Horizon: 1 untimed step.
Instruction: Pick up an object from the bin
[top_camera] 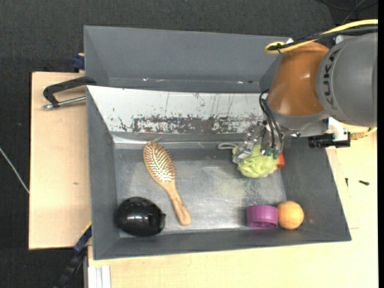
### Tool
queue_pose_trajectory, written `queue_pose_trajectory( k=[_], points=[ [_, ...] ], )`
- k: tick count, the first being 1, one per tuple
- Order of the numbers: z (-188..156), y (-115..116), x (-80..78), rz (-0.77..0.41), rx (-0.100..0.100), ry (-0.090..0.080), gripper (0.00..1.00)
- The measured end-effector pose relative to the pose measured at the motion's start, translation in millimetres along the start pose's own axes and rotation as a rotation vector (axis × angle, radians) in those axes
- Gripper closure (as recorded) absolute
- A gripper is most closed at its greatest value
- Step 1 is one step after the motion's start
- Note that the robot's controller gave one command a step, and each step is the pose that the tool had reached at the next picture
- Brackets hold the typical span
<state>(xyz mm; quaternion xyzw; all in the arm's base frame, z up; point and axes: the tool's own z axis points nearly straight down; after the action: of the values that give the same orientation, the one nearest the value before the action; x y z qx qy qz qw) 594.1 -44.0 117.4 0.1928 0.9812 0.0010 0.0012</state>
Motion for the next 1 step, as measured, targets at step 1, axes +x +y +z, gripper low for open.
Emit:
queue_pose_trajectory(
  k=[1],
  points=[
    [-14.5,0.7,-1.5,0.0,-0.002,-0.005,1.0]
  ],
)
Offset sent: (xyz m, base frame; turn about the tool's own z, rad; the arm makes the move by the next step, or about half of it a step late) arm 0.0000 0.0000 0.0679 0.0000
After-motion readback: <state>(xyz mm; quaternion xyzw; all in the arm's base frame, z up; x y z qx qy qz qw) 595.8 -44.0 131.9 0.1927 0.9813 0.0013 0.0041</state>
